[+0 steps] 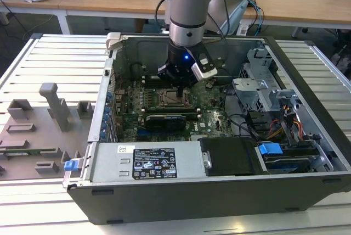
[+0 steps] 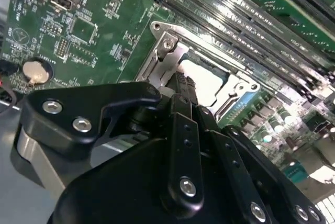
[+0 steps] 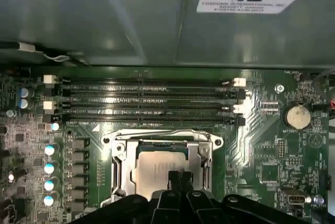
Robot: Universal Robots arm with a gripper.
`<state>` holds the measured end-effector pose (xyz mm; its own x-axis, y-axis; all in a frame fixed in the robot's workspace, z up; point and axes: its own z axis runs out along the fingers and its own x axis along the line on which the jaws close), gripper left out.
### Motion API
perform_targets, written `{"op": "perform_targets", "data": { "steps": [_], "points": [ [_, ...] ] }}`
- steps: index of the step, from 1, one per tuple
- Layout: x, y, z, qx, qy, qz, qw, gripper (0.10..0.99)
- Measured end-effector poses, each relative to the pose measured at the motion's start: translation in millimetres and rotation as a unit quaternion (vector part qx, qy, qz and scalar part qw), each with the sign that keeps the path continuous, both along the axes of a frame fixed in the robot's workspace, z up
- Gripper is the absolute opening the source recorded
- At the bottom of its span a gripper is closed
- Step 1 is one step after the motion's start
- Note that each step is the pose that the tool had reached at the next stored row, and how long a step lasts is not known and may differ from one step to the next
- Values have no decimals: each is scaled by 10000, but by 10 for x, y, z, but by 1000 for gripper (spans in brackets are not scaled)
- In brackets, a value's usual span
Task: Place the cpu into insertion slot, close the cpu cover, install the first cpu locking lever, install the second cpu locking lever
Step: 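Install the first cpu locking lever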
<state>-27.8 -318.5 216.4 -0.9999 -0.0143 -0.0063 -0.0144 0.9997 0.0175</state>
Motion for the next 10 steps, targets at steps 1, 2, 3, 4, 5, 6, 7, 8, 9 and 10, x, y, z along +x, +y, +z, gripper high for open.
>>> {"op": "perform_targets", "data": {
  "steps": [1, 2, 3, 4, 5, 6, 7, 8, 9, 10],
  "points": [
    [0, 0, 27, 0, -1, 0, 10000, 106],
    [0, 0, 65, 1, 0, 0, 10000, 106],
    [0, 0, 109, 0, 0, 0, 10000, 106],
    [0, 0, 177, 1, -1, 0, 10000, 106],
    [0, 0, 235, 1, -1, 0, 10000, 106],
    [0, 0, 289, 1, 0, 0, 10000, 106],
    [1, 0, 346, 0, -1, 1, 10000, 106],
    [1, 0, 384, 0, -1, 1, 10000, 106],
    [1, 0, 442, 0, 0, 1, 10000, 106],
    [0, 0, 476, 1, -1, 0, 10000, 106]
  ]
}}
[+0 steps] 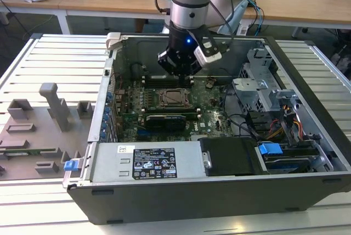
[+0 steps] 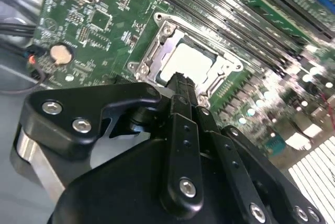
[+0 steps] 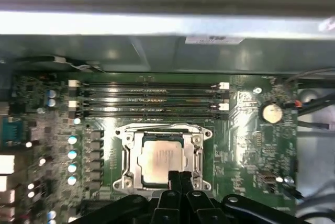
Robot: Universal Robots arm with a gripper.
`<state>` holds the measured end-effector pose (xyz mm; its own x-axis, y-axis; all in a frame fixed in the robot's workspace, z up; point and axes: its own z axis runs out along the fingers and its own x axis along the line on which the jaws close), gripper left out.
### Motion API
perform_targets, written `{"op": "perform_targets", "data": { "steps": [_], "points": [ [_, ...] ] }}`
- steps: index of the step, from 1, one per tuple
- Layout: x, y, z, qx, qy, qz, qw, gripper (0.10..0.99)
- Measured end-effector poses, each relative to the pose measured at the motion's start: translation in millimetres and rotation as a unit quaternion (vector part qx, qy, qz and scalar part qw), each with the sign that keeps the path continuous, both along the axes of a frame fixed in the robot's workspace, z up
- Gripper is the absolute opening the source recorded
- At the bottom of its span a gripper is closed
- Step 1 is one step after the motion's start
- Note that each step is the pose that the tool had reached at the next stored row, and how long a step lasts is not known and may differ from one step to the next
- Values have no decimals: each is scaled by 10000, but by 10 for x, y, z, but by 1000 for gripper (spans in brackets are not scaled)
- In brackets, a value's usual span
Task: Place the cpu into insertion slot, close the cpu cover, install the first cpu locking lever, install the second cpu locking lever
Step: 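Install the first cpu locking lever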
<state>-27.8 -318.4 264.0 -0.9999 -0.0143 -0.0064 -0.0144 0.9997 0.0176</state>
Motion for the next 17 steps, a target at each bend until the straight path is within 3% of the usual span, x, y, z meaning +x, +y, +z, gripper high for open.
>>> {"op": "perform_targets", "data": {
  "steps": [2, 3, 17],
  "points": [
    [0, 0, 189, -2, 0, 0, 10000, 106],
    [0, 0, 233, -3, 0, 0, 10000, 106],
    [0, 0, 248, -3, 0, 0, 10000, 106]
  ]
}}
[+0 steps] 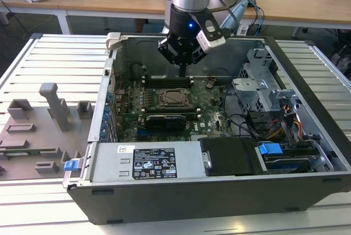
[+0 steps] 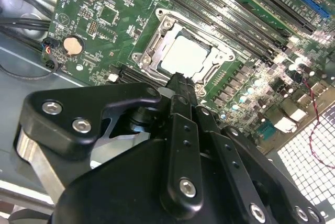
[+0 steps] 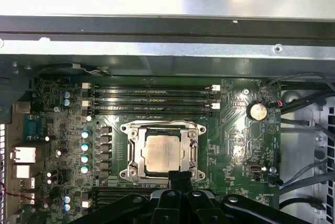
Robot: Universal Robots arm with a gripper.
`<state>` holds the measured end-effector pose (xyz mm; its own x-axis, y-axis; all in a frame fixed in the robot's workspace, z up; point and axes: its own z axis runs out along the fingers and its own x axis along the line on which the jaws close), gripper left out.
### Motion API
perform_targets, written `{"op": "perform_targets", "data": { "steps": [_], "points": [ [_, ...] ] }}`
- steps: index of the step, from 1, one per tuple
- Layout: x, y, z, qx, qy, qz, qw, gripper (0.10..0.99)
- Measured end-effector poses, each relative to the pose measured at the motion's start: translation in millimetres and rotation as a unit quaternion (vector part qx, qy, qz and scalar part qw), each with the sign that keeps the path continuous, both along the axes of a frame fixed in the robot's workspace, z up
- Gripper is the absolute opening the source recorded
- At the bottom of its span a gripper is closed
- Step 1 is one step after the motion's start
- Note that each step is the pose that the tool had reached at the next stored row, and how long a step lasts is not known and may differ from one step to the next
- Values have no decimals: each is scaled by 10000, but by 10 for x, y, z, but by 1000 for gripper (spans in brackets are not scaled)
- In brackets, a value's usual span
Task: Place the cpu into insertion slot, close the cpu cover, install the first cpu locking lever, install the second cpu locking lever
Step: 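Install the second cpu locking lever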
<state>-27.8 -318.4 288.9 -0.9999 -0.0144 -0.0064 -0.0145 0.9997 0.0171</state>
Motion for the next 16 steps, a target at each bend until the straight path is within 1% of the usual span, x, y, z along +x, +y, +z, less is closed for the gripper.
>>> {"op": "perform_targets", "data": {
  "steps": [5, 7, 14, 16],
  "points": [
    [0, -7, 2, -2, 1, 1, 10000, 106],
    [0, -46, 0, 0, 0, 0, 10000, 106],
    [0, -147, -4, 0, 0, 0, 10000, 106],
    [0, -188, -9, 1, 0, 0, 10000, 106]
  ]
}}
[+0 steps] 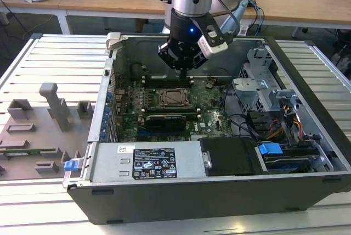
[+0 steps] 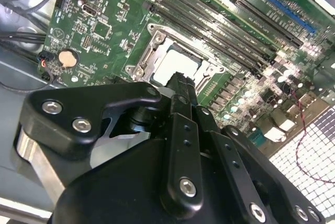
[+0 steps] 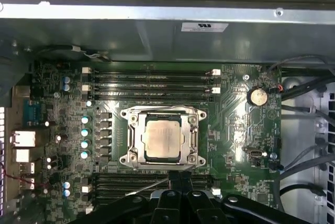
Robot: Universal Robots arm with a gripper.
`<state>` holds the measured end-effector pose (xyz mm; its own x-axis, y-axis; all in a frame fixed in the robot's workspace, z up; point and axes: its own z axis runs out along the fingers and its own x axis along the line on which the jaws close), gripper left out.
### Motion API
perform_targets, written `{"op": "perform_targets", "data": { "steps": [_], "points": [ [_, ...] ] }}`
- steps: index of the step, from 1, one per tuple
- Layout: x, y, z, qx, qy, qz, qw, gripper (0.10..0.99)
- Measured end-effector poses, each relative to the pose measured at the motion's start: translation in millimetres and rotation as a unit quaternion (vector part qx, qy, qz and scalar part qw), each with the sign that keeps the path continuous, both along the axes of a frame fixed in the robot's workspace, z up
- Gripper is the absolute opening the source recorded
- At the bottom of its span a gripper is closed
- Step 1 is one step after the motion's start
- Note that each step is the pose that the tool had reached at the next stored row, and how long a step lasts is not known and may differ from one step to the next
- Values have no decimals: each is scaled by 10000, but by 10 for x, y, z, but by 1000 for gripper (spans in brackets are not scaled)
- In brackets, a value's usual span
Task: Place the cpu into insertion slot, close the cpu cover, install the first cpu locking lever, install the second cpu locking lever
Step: 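Install the second cpu locking lever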
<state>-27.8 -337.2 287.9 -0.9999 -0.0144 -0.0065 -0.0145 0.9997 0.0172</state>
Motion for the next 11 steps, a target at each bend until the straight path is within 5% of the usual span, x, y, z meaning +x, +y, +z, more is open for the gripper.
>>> {"op": "perform_targets", "data": {
  "steps": [8, 11],
  "points": [
    [0, -126, -108, 17, 0, 0, 10000, 106],
    [-5, -264, -180, 65, 1, 0, 10000, 106]
  ]
}}
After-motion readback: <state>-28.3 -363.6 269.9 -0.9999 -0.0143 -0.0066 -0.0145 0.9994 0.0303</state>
